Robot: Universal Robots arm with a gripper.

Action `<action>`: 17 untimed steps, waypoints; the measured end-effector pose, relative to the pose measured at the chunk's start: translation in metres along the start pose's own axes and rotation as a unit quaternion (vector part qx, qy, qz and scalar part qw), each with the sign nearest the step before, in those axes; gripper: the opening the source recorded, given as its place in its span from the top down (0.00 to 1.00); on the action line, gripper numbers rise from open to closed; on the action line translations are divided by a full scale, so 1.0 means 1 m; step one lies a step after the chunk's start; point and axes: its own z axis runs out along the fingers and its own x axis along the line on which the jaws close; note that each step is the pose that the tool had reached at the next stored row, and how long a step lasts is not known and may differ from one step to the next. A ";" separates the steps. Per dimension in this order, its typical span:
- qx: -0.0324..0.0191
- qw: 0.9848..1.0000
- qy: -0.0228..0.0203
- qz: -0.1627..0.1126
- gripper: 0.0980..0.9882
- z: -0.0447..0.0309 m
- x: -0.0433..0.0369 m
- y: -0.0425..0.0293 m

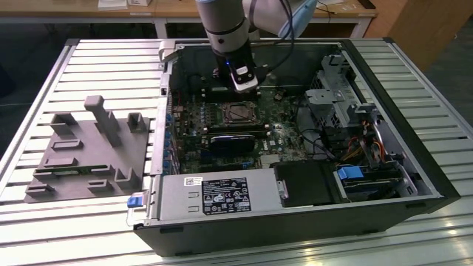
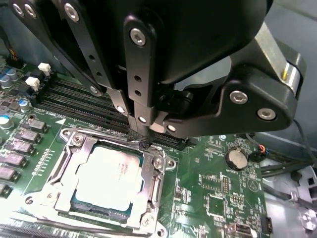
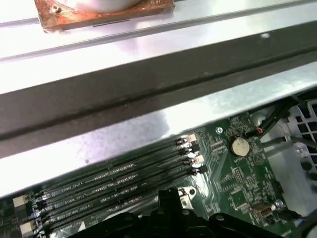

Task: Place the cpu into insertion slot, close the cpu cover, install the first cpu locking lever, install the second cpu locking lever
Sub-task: 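Install the first cpu locking lever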

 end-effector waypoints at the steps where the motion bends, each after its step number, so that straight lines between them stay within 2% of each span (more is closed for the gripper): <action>1: 0.005 1.000 -0.002 0.000 0.99 -0.0004 -0.0001 0.0000; 4: 0.021 1.000 -0.008 0.001 0.99 -0.0006 -0.0005 0.0002; 9: 0.023 1.000 -0.009 0.001 0.99 -0.0005 -0.0005 0.0002; 10: 0.025 1.000 -0.007 0.001 0.99 -0.0004 -0.0008 0.0003; 17: 0.050 0.998 0.027 0.002 0.99 0.0021 -0.0080 0.0028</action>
